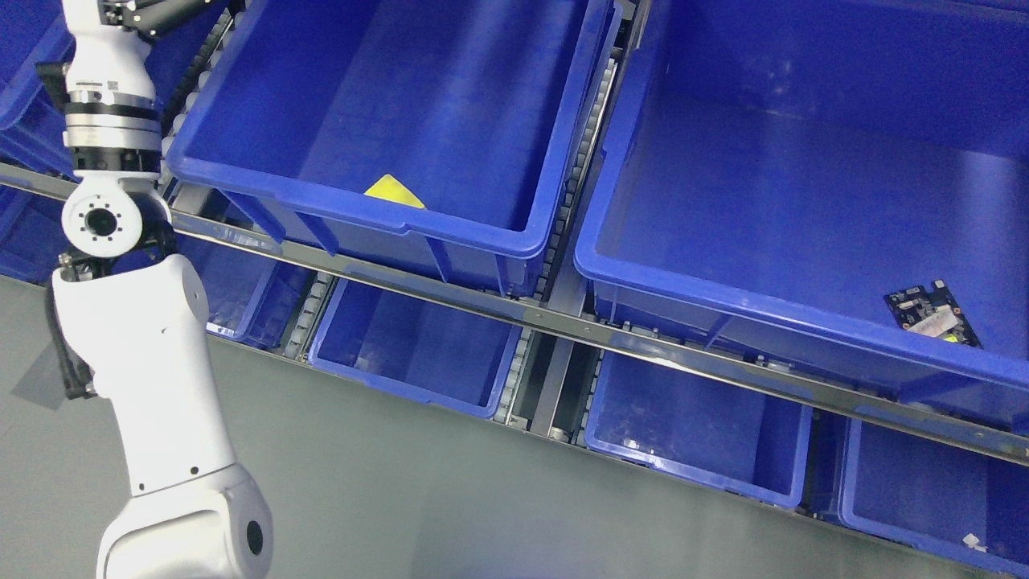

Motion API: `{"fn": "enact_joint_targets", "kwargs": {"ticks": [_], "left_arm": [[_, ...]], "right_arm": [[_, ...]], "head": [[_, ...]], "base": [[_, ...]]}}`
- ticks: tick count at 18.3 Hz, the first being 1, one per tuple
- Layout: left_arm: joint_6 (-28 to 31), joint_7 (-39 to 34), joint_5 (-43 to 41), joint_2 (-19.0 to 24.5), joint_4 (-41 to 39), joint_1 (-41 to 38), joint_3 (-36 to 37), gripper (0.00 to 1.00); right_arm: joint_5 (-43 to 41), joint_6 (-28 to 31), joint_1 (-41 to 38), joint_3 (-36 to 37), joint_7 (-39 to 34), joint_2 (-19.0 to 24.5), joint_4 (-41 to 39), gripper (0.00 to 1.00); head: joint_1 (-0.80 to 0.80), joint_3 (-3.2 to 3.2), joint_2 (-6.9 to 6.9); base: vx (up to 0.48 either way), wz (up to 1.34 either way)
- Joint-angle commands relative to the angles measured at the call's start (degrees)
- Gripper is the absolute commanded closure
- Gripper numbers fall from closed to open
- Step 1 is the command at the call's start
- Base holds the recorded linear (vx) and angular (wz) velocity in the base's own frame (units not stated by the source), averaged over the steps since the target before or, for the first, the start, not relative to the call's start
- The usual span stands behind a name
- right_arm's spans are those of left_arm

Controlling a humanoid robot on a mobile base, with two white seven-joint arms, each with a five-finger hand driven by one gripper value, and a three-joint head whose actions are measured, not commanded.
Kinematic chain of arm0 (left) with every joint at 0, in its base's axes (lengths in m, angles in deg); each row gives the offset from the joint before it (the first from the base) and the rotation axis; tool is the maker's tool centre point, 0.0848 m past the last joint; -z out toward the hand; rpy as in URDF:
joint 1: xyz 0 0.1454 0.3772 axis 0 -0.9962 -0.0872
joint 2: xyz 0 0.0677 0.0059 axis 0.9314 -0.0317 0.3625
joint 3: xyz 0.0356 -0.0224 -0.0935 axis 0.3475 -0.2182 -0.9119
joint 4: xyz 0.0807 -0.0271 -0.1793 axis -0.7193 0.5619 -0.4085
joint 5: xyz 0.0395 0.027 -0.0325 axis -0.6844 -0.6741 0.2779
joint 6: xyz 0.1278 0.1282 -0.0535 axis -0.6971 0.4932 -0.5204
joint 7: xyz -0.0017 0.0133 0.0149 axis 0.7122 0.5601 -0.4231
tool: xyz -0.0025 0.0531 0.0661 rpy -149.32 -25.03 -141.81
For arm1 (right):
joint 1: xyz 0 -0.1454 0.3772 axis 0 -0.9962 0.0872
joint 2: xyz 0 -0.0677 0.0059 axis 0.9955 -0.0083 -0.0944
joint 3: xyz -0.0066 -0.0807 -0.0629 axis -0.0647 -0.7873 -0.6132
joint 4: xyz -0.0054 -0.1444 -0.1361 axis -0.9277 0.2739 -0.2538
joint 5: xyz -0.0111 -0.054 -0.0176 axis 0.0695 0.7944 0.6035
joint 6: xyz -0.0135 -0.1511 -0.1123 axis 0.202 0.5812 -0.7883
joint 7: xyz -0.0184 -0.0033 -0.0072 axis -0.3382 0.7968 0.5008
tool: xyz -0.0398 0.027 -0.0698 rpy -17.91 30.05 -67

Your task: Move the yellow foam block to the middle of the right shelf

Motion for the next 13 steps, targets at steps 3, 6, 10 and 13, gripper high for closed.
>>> {"fn": "enact_joint_targets", "kwargs": {"ticks": [3,6,10,13], "left_arm": [[2.5,1.6,11.1,1.0,-6.8,-9.0,0.0,0.0],[3.3,3.2,14.8,1.0,-6.9,-11.5,-0.5,0.0],[1.8,3.2,16.7,1.0,-7.0,-14.9,-1.9,0.0],[-0.8,2.9,19.3,1.0,-7.2,-16.5,-2.0,0.0]], "right_arm": [[0.2,-0.2,-0.1,0.0,0.0,-1.0,-1.0,0.0],[0.2,-0.2,-0.1,0.0,0.0,-1.0,-1.0,0.0],[0.2,-0.2,-0.1,0.0,0.0,-1.0,-1.0,0.0],[0.2,-0.2,-0.1,0.0,0.0,-1.0,-1.0,0.0]], "head": [[0.0,0.0,0.0],[0.0,0.0,0.0],[0.0,0.0,0.0],[0.0,0.0,0.0]], "base": [[0.0,0.0],[0.0,0.0],[0.0,0.0],[0.0,0.0]]}}
